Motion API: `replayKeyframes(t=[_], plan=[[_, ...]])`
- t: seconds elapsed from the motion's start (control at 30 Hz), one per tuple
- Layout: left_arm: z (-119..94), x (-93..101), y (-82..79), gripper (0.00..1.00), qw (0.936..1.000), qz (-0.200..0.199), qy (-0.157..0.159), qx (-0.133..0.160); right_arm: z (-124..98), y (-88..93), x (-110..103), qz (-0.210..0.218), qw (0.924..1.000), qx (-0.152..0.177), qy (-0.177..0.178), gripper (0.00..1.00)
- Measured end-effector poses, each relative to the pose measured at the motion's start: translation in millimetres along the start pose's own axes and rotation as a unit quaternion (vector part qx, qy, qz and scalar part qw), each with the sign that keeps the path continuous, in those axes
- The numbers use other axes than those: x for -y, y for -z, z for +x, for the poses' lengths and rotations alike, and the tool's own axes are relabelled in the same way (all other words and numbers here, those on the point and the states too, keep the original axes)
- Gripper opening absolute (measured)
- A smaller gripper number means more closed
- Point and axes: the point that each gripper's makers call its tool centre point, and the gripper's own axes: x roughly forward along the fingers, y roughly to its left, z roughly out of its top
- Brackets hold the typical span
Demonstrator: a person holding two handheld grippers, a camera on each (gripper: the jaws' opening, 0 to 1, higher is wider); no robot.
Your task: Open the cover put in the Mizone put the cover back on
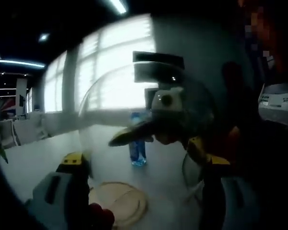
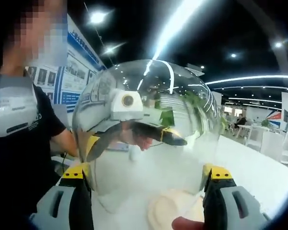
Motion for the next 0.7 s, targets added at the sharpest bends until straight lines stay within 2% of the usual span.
replayKeyframes(t=[0.3, 0.7], plan=[[0, 20.4, 2.0, 0.85, 0.9999, 0.012, 0.005, -0.01, -9, 3.2, -18, -0.01, 0.9996, -0.024, 0.008, 0.9], [-2, 36.8, 1.7, 0.85, 0.9999, 0.007, 0.007, -0.009, -15, 2.9, -34, -0.004, 0.9999, -0.006, 0.009, 0.9]])
